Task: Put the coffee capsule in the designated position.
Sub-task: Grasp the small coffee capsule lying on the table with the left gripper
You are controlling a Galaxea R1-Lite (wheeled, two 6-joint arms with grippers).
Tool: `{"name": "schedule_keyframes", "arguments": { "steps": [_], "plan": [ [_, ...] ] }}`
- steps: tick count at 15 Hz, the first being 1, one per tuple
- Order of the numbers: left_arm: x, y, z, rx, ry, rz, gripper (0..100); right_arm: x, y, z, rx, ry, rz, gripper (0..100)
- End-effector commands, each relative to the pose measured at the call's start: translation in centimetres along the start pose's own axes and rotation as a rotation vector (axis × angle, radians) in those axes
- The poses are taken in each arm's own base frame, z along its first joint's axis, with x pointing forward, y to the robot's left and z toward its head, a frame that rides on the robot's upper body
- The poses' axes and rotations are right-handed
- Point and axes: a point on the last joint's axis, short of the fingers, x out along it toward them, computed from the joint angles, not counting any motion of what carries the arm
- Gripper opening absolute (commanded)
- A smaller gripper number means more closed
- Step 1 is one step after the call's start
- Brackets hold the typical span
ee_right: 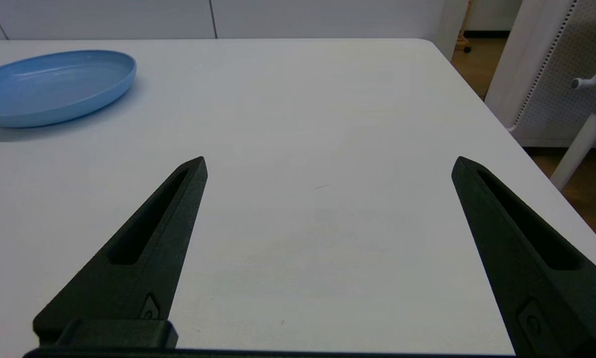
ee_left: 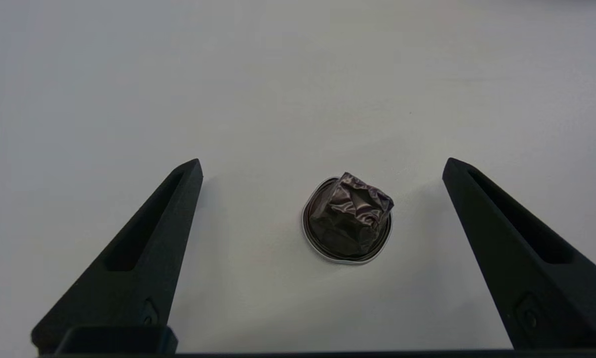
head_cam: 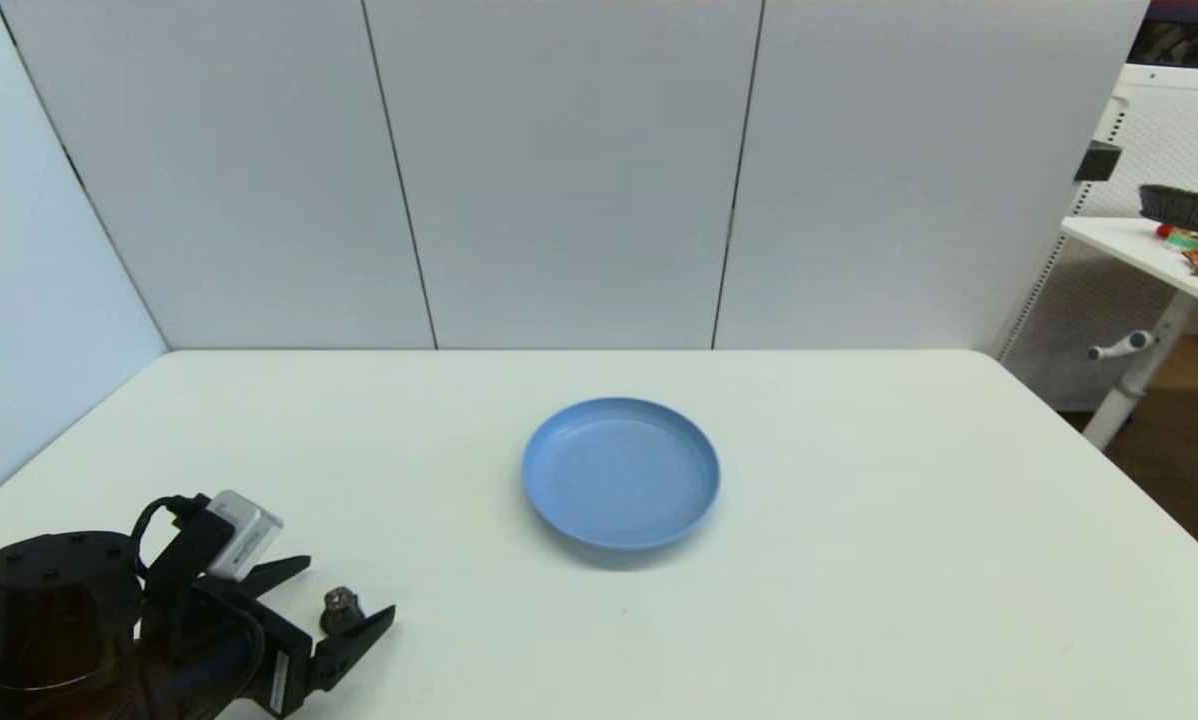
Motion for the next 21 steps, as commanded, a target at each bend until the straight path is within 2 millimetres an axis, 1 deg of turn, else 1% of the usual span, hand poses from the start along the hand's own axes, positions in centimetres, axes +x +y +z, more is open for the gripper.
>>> {"name": "schedule_keyframes", "arguments": {
  "steps": [1, 9, 21],
  "plan": [
    [-0.03, 0.02, 0.04, -0.014, -0.004, 0.001, 100, 0.13, 0.00, -0.51, -0.001, 0.019, 0.001, 100],
    [-0.13, -0.05, -0.50, -0.039, 0.049, -0.004, 100, 0.13, 0.00, -0.51, -0.001, 0.019, 0.001, 100],
    [-0.39, -0.08, -0.25, -0.050, 0.028, -0.002, 100, 0.13, 0.00, -0.51, -0.001, 0.019, 0.001, 100]
  ]
}}
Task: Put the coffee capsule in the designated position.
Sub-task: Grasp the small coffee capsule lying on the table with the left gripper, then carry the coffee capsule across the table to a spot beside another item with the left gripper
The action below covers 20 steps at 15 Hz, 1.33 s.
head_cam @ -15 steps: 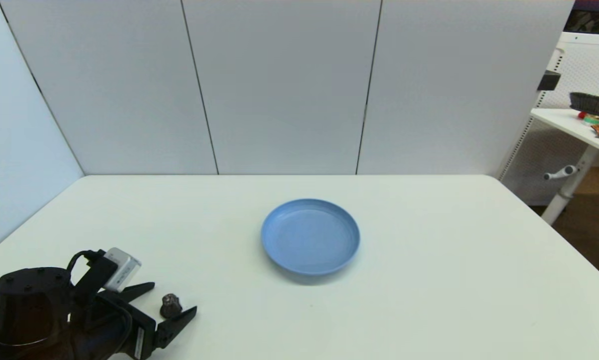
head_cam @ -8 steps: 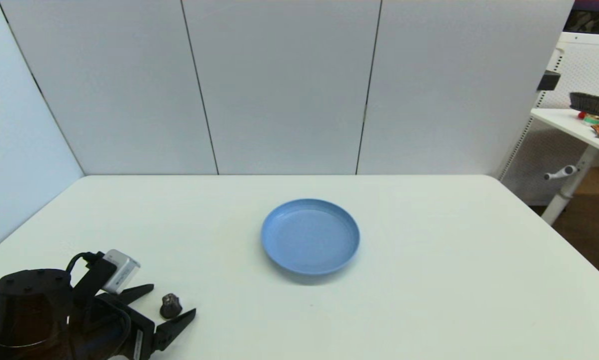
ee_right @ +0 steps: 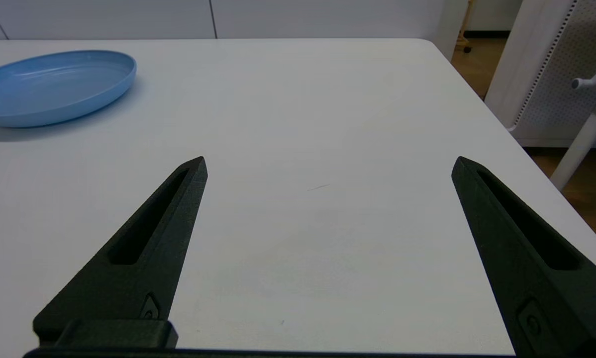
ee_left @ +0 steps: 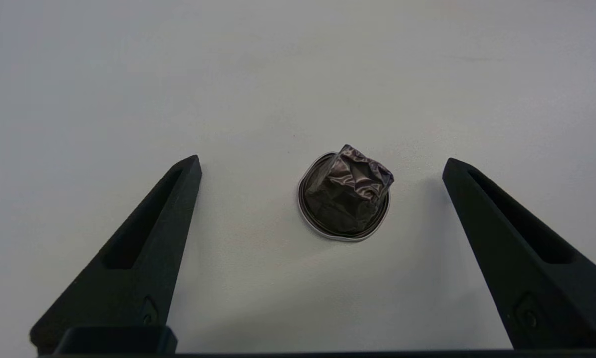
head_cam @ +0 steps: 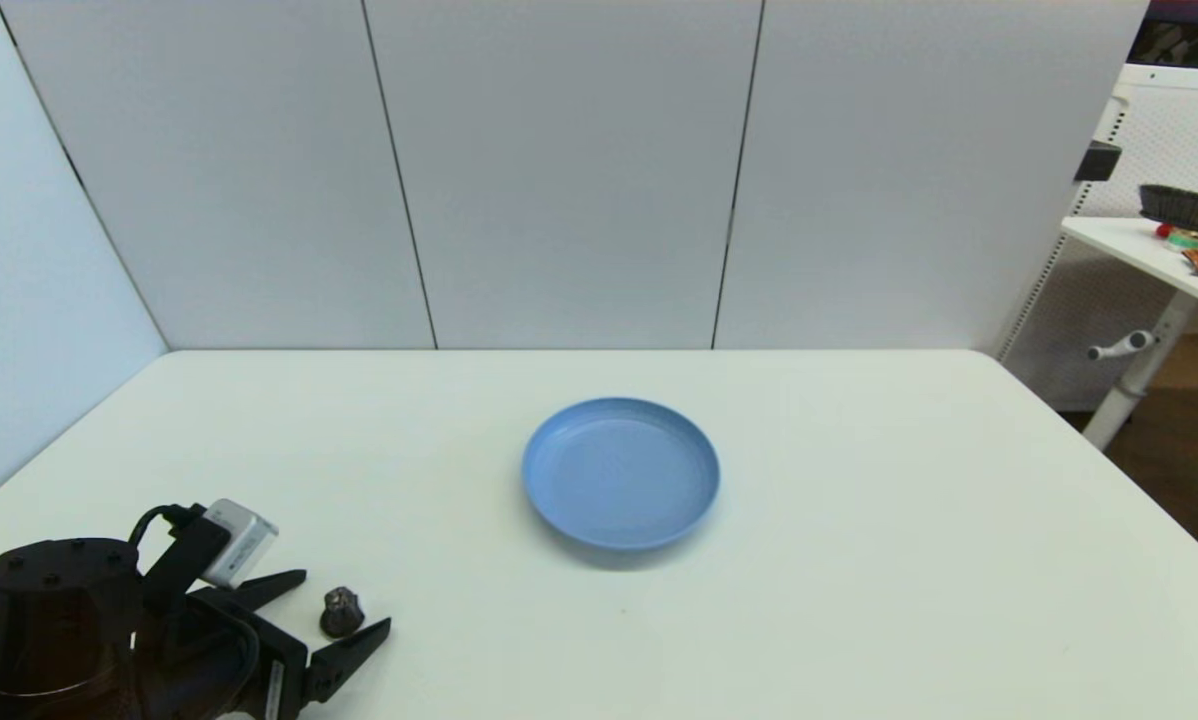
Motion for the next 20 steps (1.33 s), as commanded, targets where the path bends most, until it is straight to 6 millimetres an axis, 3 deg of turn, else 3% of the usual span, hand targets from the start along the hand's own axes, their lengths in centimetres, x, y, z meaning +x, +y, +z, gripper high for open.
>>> {"name": "schedule_keyframes", "arguments": {
  "steps": [1, 7, 8, 20],
  "plan": [
    [-0.08, -0.01, 0.15, -0.008, -0.014, 0.000, 100, 0.13, 0.00, -0.51, -0.001, 0.019, 0.001, 100],
    [-0.03, -0.03, 0.06, -0.010, -0.005, -0.002, 100, 0.13, 0.00, -0.51, -0.001, 0.019, 0.001, 100],
    [-0.01, -0.03, 0.01, -0.011, -0.001, -0.002, 0, 0.13, 0.00, -0.51, 0.002, 0.019, 0.001, 100],
    [-0.07, -0.06, 0.07, -0.009, -0.007, -0.005, 0, 0.13, 0.00, -0.51, -0.001, 0.019, 0.001, 100]
  ]
}}
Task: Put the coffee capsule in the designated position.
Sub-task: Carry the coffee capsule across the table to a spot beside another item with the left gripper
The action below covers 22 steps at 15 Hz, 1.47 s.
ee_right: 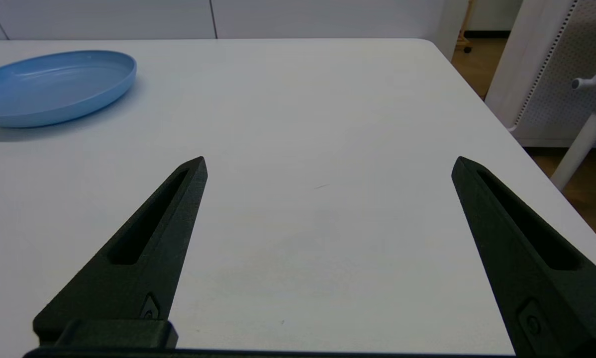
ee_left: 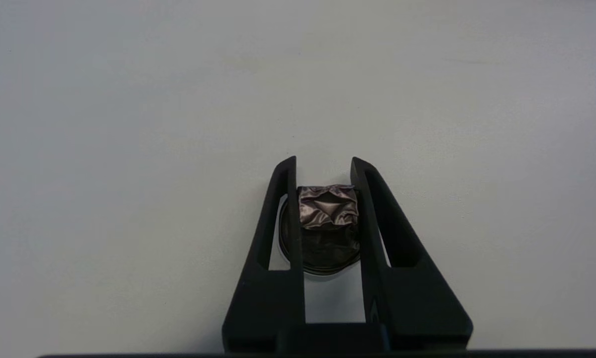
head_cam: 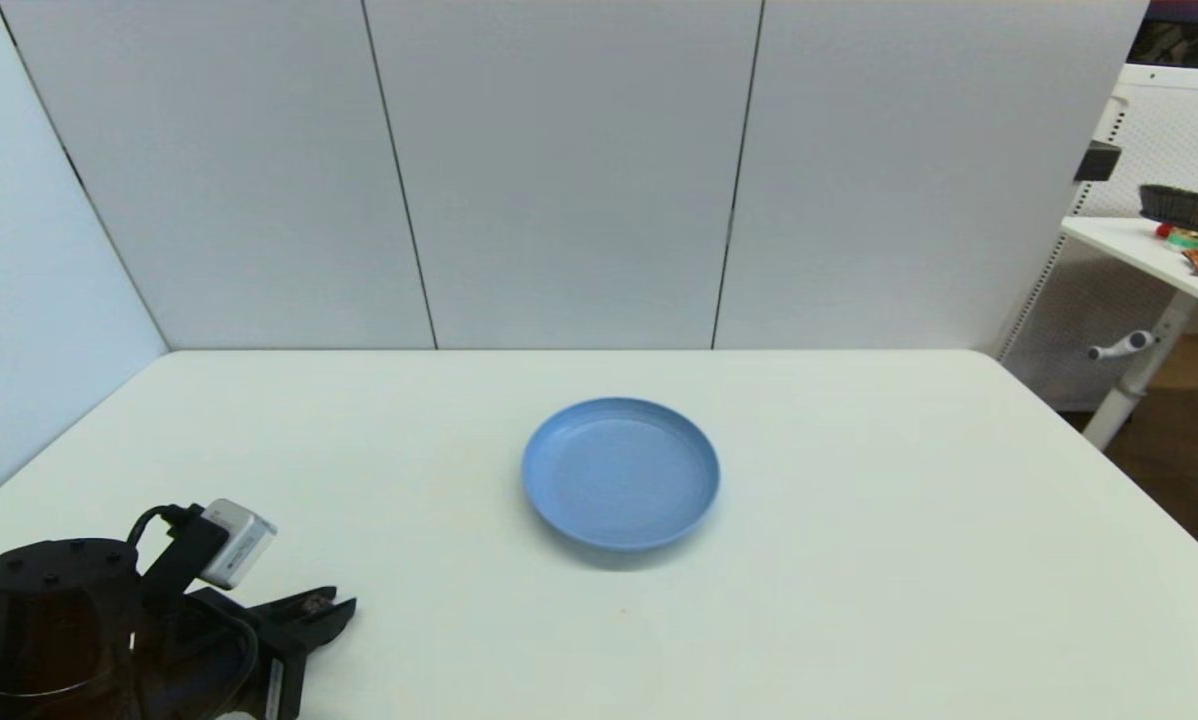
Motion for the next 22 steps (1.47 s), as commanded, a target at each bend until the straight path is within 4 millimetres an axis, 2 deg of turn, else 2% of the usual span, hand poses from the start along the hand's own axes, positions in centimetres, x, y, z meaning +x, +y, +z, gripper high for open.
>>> {"name": "schedule_keyframes", "arguments": {
  "steps": [1, 3, 4, 5, 7, 10, 14, 18, 22],
  "plan": [
    [-0.1, 0.0, 0.2, 0.003, -0.016, 0.000, 0, 0.1, 0.0, -0.5, 0.002, 0.019, 0.001, 100],
    [-0.4, 0.0, 0.6, 0.011, -0.050, 0.001, 0, 0.1, 0.0, -0.5, 0.002, 0.019, 0.001, 100],
    [-0.3, 0.0, 1.7, 0.026, -0.101, 0.004, 0, 0.1, 0.0, -0.5, -0.001, 0.019, 0.001, 100],
    [0.1, 0.2, 3.1, 0.042, -0.155, 0.006, 0, 0.1, 0.0, -0.5, 0.002, 0.019, 0.001, 100],
    [1.4, 0.6, 7.4, 0.082, -0.294, 0.008, 0, 0.1, 0.0, -0.5, 0.002, 0.019, 0.001, 100],
    [5.4, 0.4, 13.7, 0.109, -0.354, -0.031, 0, 0.1, 0.0, -0.5, -0.001, 0.019, 0.001, 100],
    [11.2, -1.6, 19.6, 0.132, -0.334, -0.112, 0, 0.1, 0.0, -0.5, 0.002, 0.019, 0.001, 100],
    [16.8, -3.6, 23.0, 0.163, -0.352, -0.224, 0, 0.1, 0.0, -0.5, -0.001, 0.019, 0.001, 100],
    [21.0, -4.7, 22.8, 0.176, -0.343, -0.289, 0, 0.1, 0.0, -0.5, -0.001, 0.019, 0.001, 100]
  ]
}}
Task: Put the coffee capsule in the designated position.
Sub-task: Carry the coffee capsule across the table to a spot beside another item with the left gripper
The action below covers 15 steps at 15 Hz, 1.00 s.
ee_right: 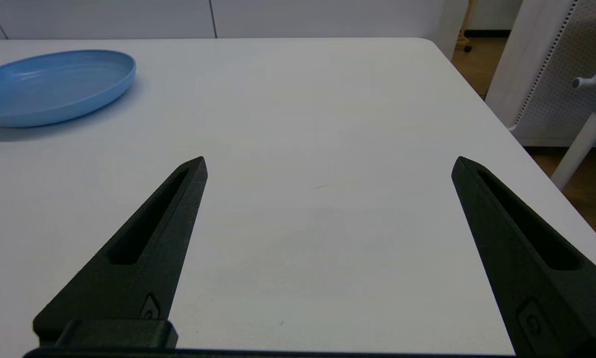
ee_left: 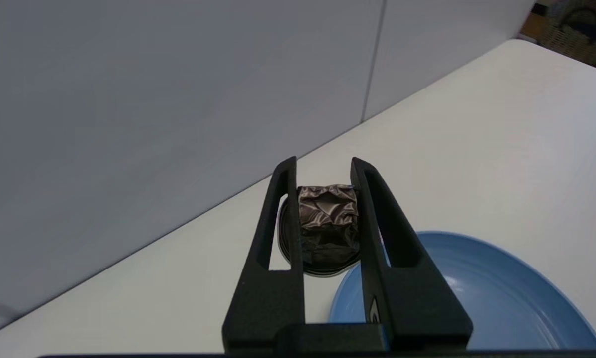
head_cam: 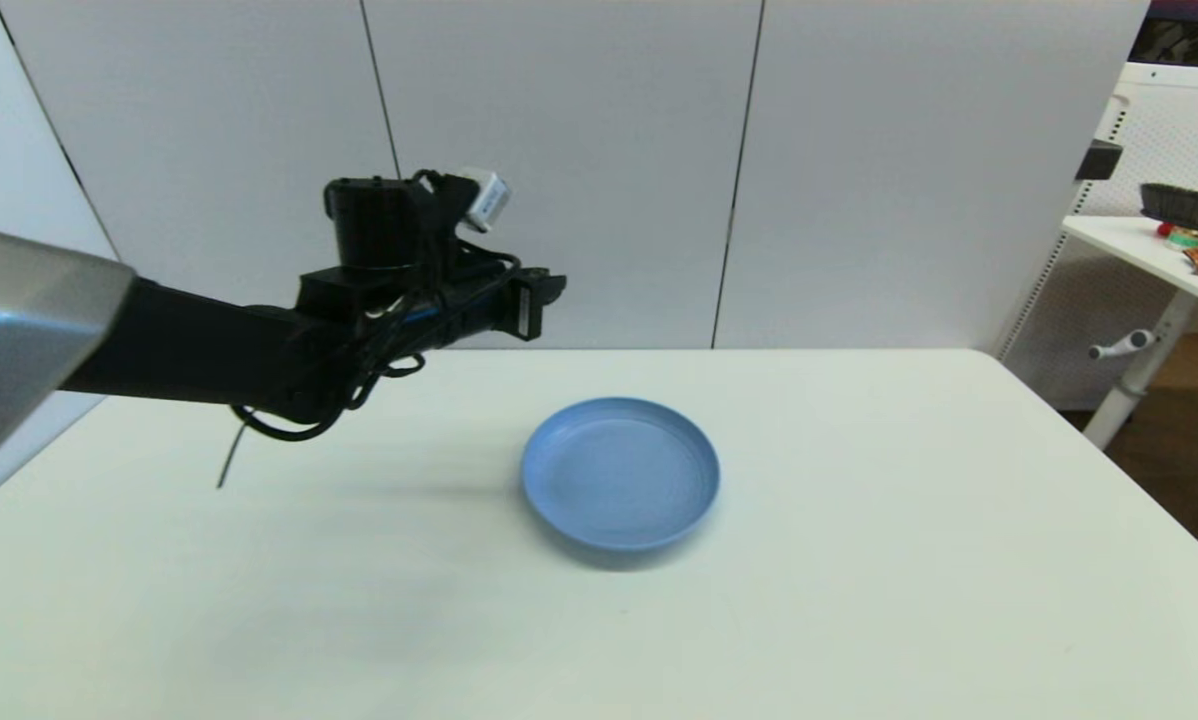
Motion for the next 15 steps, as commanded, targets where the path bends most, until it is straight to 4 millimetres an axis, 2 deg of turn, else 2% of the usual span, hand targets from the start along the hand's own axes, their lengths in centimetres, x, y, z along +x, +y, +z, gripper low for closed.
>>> {"name": "schedule_keyframes", "arguments": {
  "steps": [1, 7, 14, 15],
  "plan": [
    [6.0, -0.7, -4.3, -0.013, 0.059, -0.085, 0, 0.1, 0.0, -0.5, 0.001, 0.019, 0.000, 100],
    [9.1, -1.7, -8.3, -0.032, 0.111, -0.116, 0, 0.1, 0.0, -0.5, -0.002, 0.019, 0.000, 100],
    [9.7, -1.4, -8.6, -0.036, 0.109, -0.112, 0, 0.1, 0.0, -0.5, 0.001, 0.019, 0.000, 100],
    [9.7, -1.3, -8.6, -0.036, 0.111, -0.112, 100, 0.1, 0.0, -0.5, 0.001, 0.019, 0.000, 100]
  ]
}}
